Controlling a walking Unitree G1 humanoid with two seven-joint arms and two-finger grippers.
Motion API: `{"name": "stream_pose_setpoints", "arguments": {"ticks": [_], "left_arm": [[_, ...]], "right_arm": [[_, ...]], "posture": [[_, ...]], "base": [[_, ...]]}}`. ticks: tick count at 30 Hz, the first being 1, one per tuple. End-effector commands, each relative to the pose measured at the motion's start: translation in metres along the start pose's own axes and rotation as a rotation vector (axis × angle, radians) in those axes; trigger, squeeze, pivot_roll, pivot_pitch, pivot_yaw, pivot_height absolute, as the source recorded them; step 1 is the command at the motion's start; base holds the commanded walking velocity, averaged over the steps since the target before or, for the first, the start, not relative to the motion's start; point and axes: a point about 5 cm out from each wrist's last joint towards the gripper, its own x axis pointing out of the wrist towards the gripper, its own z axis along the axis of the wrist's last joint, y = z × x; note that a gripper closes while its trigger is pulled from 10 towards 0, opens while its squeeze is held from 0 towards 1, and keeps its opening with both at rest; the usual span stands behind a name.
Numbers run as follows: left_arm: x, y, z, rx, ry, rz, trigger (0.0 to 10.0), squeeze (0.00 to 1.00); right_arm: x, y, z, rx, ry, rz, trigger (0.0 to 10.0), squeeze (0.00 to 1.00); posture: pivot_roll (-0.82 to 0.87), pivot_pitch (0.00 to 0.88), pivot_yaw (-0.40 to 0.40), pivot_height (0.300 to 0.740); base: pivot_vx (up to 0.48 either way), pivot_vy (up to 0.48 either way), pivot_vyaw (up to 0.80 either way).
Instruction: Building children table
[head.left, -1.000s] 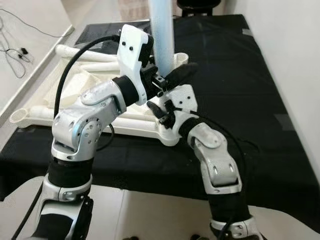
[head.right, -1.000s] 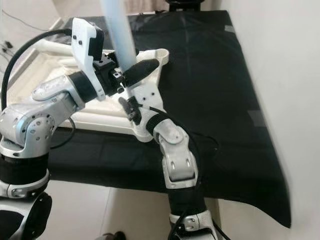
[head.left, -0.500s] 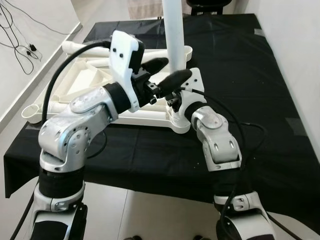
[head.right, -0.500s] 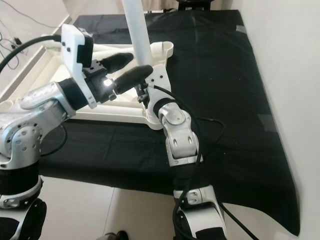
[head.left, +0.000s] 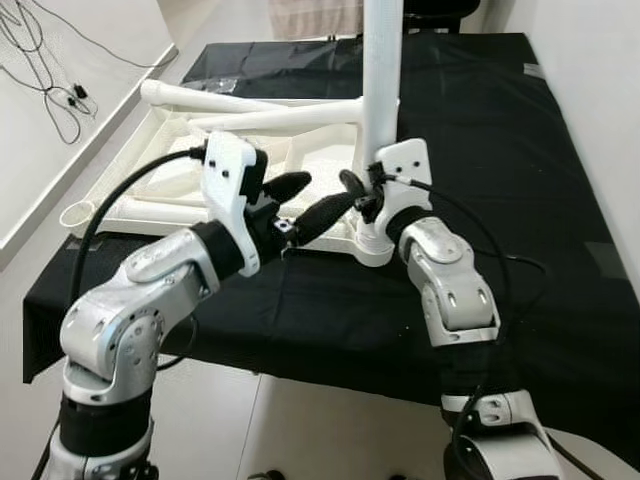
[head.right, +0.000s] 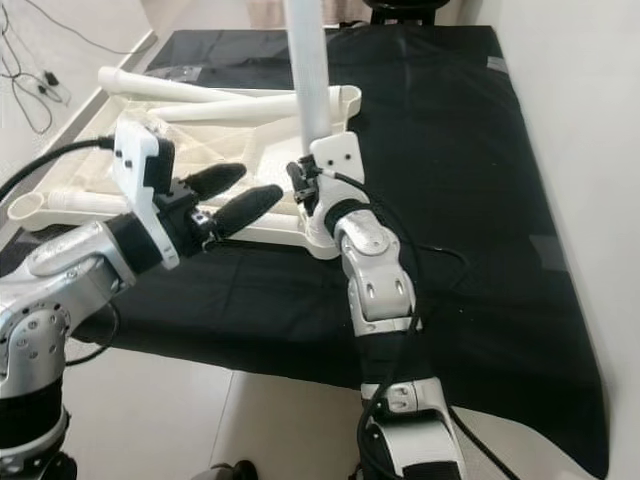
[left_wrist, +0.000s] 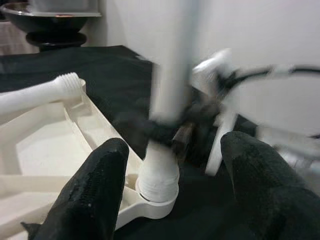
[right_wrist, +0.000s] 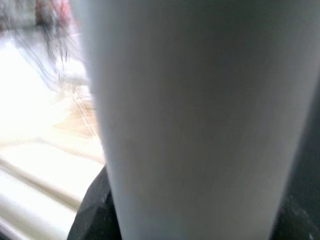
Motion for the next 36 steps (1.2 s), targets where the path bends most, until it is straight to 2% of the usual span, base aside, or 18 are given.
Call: {"name": "stream_pose_setpoints", "arguments": {"ticks": [1, 4, 6, 10, 13, 14, 15, 16, 17, 18, 20, 22, 23, 26, 33, 34, 36], "left_arm": [[0.0, -0.005, -0.002, 0.004, 0.015, -0.009, 10.0, 0.0], [0.002, -0.011, -0.005, -0.008, 0.016, -0.019, 10.0, 0.0], [0.002, -0.011, -0.005, -0.008, 0.016, -0.019, 10.0, 0.0], [0.005, -0.015, -0.006, -0.013, 0.012, -0.029, 10.0, 0.0], [0.008, -0.015, -0.003, -0.005, -0.007, -0.029, 10.0, 0.0], [0.01, -0.015, 0.0, 0.004, -0.022, -0.029, 10.0, 0.0], [0.01, -0.015, 0.0, 0.004, -0.022, -0.029, 10.0, 0.0], [0.015, -0.014, 0.008, 0.025, -0.059, -0.03, 10.0, 0.0], [0.019, -0.013, 0.016, 0.046, -0.092, -0.032, 10.0, 0.0], [0.019, -0.013, 0.016, 0.046, -0.092, -0.032, 10.0, 0.0], [0.027, -0.013, 0.031, 0.092, -0.156, -0.039, 10.0, 0.0], [0.034, -0.015, 0.051, 0.127, -0.235, -0.068, 10.0, 0.0], [0.034, -0.015, 0.051, 0.127, -0.235, -0.068, 10.0, 0.0], [0.04, -0.018, 0.073, 0.168, -0.322, -0.097, 10.0, 0.0], [0.042, -0.014, 0.08, 0.206, -0.356, -0.065, 10.0, 0.0], [0.045, -0.004, 0.081, 0.216, -0.366, 0.001, 10.0, 0.0], [0.046, 0.0, 0.081, 0.219, -0.366, 0.028, 10.0, 0.0]], "right_arm": [[-0.002, 0.006, 0.007, 0.087, -0.072, 0.06, 10.0, 0.0], [-0.004, 0.014, 0.026, 0.103, -0.168, 0.174, 10.0, 0.0], [-0.004, 0.014, 0.026, 0.103, -0.168, 0.174, 10.0, 0.0], [-0.009, 0.023, 0.031, 0.067, -0.202, 0.294, 10.0, 0.0], [-0.009, 0.024, 0.03, -0.009, -0.196, 0.301, 10.0, 0.0], [-0.007, 0.023, 0.03, -0.074, -0.185, 0.287, 10.0, 0.0], [-0.007, 0.023, 0.03, -0.074, -0.185, 0.287, 10.0, 0.0], [-0.004, 0.02, 0.027, -0.197, -0.161, 0.241, 10.0, 0.0], [-0.001, 0.017, 0.025, -0.269, -0.143, 0.211, 10.0, 0.0], [-0.001, 0.017, 0.025, -0.269, -0.143, 0.211, 10.0, 0.0], [0.003, 0.012, 0.02, -0.385, -0.116, 0.168, 10.0, 0.0], [0.005, 0.008, 0.015, -0.404, -0.087, 0.145, 10.0, 0.0], [0.005, 0.008, 0.015, -0.404, -0.087, 0.145, 10.0, 0.0], [0.007, 0.007, 0.008, -0.429, -0.048, 0.151, 10.0, 0.0], [0.007, 0.012, 0.003, -0.44, -0.042, 0.17, 10.0, 0.0], [0.006, 0.019, 0.003, -0.442, -0.064, 0.209, 10.0, 0.0], [0.005, 0.022, 0.003, -0.439, -0.077, 0.231, 10.0, 0.0]], "posture": [[0.07, 0.202, 0.086, 0.74], [0.06, 0.193, 0.087, 0.74], [0.06, 0.193, 0.087, 0.74], [0.06, 0.182, 0.089, 0.74], [0.05, 0.173, 0.09, 0.74], [0.05, 0.165, 0.091, 0.74], [0.05, 0.165, 0.091, 0.74], [0.05, 0.151, 0.09, 0.74], [0.05, 0.148, 0.09, 0.74], [0.05, 0.148, 0.09, 0.74], [0.04, 0.13, 0.088, 0.74], [0.04, 0.116, 0.09, 0.74], [0.04, 0.116, 0.09, 0.74], [0.02, 0.091, 0.093, 0.74], [0.02, 0.075, 0.095, 0.74], [0.01, 0.065, 0.098, 0.74], [0.01, 0.065, 0.098, 0.74]], "base": [[0.0, 0.0, 0.0], [0.0, 0.0, 0.0], [0.0, 0.0, 0.0], [0.0, 0.0, 0.0], [0.0, 0.0, 0.0], [0.0, 0.0, 0.0], [0.0, 0.0, 0.0], [0.0, 0.0, 0.0], [0.0, 0.0, 0.0], [0.0, 0.0, 0.0], [0.0, 0.0, 0.0], [0.0, 0.0, 0.0], [0.0, 0.0, 0.0], [0.0, 0.0, 0.0], [0.0, 0.0, 0.0], [0.0, 0.0, 0.0], [0.0, 0.0, 0.0]]}}
